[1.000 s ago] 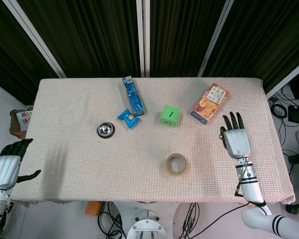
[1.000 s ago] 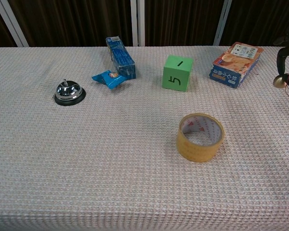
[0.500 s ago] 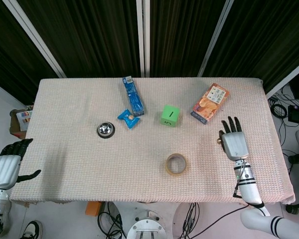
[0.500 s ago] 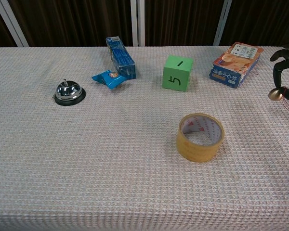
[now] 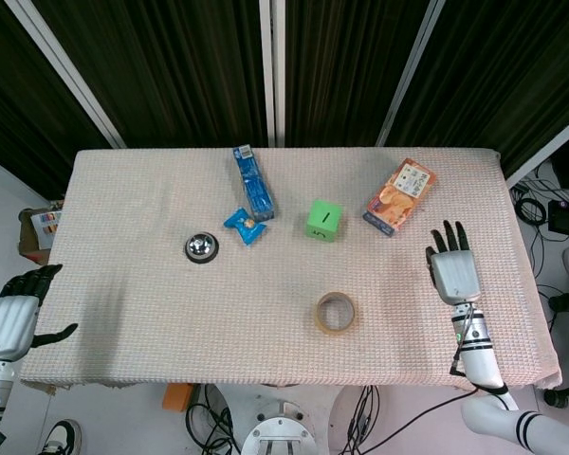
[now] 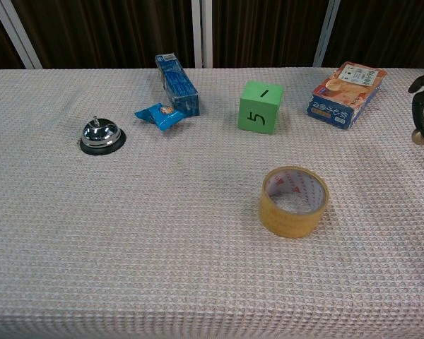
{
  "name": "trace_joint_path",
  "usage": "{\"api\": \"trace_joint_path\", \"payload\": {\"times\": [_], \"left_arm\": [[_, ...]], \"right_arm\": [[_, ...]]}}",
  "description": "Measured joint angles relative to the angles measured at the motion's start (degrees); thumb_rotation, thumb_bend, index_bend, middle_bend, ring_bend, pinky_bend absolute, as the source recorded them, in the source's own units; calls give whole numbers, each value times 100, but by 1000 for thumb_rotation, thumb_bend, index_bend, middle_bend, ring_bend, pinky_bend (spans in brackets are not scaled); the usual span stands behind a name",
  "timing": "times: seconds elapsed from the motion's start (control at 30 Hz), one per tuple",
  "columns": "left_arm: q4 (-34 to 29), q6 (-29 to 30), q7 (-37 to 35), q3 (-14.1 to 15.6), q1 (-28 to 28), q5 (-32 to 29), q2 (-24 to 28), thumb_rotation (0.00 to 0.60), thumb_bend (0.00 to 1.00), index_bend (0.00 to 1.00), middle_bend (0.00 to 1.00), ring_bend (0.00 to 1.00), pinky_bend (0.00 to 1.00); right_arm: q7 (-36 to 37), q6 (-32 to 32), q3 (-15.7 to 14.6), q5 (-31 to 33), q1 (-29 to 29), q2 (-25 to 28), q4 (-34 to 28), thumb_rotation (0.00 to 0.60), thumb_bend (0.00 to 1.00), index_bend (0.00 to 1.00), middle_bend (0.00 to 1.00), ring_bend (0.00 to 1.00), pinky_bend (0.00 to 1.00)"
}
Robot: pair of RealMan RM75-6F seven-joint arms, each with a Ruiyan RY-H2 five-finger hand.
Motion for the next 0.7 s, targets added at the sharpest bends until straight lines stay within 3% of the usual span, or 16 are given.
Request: {"api": "trace_joint_path", "payload": {"times": [0.2, 0.7], "left_arm": [[13, -1, -12, 4, 3, 2, -10, 495, 130, 110, 122, 132, 178], [57, -28, -58, 20, 6, -3, -23, 498, 130, 110, 123, 132, 178]], "right_arm": [[-24, 221, -15, -139, -17, -123, 32, 600, 440, 927, 195, 0, 0], [47, -212, -39, 25, 1, -239, 31, 600, 435, 925, 193, 0, 0]]}}
